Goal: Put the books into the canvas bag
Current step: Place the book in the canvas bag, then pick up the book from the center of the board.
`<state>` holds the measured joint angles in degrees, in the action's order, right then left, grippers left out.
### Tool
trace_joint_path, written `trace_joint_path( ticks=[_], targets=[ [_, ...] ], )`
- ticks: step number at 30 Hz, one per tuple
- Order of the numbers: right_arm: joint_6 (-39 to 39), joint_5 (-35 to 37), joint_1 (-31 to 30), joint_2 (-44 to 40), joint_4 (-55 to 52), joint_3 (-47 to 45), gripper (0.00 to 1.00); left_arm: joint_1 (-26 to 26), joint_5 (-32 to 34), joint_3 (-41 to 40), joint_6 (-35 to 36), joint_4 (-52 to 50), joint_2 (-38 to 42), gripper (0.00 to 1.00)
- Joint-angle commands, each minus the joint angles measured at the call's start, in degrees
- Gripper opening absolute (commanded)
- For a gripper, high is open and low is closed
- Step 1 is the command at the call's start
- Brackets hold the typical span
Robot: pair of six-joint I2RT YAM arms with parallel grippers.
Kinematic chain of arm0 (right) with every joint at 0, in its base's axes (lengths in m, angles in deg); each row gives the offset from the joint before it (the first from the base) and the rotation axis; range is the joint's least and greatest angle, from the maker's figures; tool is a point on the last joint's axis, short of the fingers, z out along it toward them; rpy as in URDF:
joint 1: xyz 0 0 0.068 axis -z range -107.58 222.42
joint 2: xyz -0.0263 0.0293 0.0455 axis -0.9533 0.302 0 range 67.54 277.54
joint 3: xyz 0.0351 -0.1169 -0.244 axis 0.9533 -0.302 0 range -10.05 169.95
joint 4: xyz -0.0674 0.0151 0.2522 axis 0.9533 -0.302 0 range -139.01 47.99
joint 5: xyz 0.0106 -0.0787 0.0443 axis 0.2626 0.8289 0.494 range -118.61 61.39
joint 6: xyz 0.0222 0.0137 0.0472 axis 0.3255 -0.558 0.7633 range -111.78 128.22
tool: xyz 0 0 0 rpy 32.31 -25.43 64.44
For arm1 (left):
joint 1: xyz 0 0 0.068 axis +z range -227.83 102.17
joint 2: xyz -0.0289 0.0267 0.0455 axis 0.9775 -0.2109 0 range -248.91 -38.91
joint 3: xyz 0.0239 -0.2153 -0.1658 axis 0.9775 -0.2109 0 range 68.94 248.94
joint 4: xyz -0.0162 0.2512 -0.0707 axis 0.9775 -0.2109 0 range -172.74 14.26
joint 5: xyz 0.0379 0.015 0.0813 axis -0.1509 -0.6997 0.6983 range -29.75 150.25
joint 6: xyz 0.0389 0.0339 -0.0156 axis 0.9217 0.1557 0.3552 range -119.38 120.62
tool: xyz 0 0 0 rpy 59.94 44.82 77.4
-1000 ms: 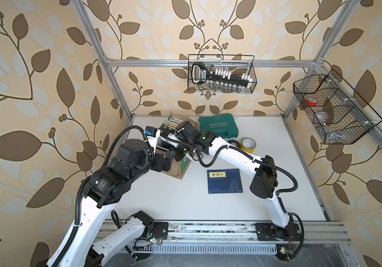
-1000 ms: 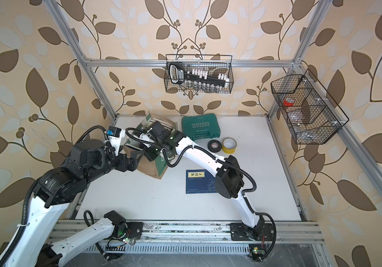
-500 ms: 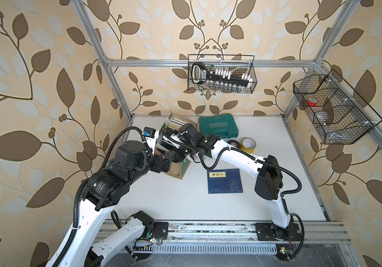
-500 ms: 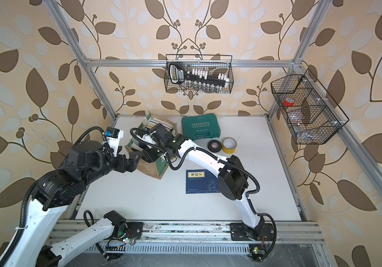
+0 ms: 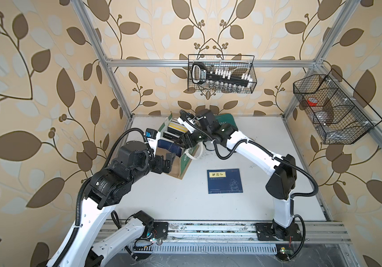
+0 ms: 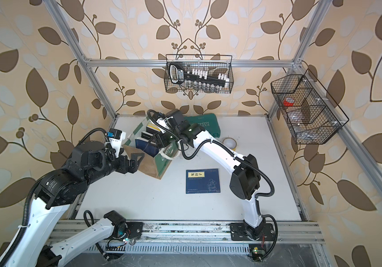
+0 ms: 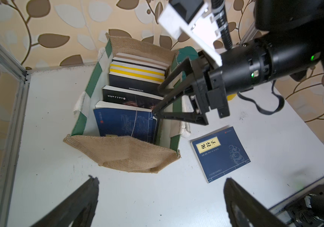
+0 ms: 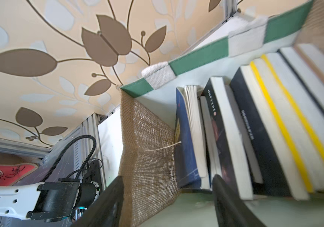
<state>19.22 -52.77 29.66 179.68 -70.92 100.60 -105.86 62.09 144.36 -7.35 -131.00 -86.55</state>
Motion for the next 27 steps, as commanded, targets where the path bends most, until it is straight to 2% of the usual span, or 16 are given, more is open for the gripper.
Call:
trace_joint_path(
  ticks=[1,4,9,13,16,19,24,27],
  targets=[
    [-0.3,0.3,0.9,-4.4,0.6,-3.8,0.76,0.4,-9.2,-1.5,0.9,1.2,0.0,0.99],
    [0.6,2.1,2.8,-10.0,2.7,-11.2,0.97,0.3,-18.9,-4.0,1.3,3.6,0.3,0.99],
    [5.1,6.1,8.7,-22.0,7.8,-29.5,0.98,0.3,-32.1,-9.4,-2.2,8.5,0.7,0.99],
    [9.9,10.6,13.5,-31.8,9.9,-43.7,0.98,-0.5,-36.7,-14.9,-5.9,14.3,1.3,0.99],
    [12.9,15.0,16.3,-38.5,10.2,-53.3,0.98,-3.0,-35.3,-18.0,-7.2,16.6,0.8,0.99],
    [16.9,17.2,18.6,-43.5,10.4,-60.9,0.98,-8.7,-29.6,-20.1,-7.8,18.1,-0.5,0.99],
    [23.1,18.7,19.2,-47.9,10.7,-70.0,0.98,-21.7,-13.7,-21.7,-10.1,20.3,-6.5,0.99],
    [27.1,19.5,19.2,-49.5,10.8,-74.1,0.98,-23.9,-5.6,-22.8,-14.2,21.8,-9.8,0.99]
  ],
)
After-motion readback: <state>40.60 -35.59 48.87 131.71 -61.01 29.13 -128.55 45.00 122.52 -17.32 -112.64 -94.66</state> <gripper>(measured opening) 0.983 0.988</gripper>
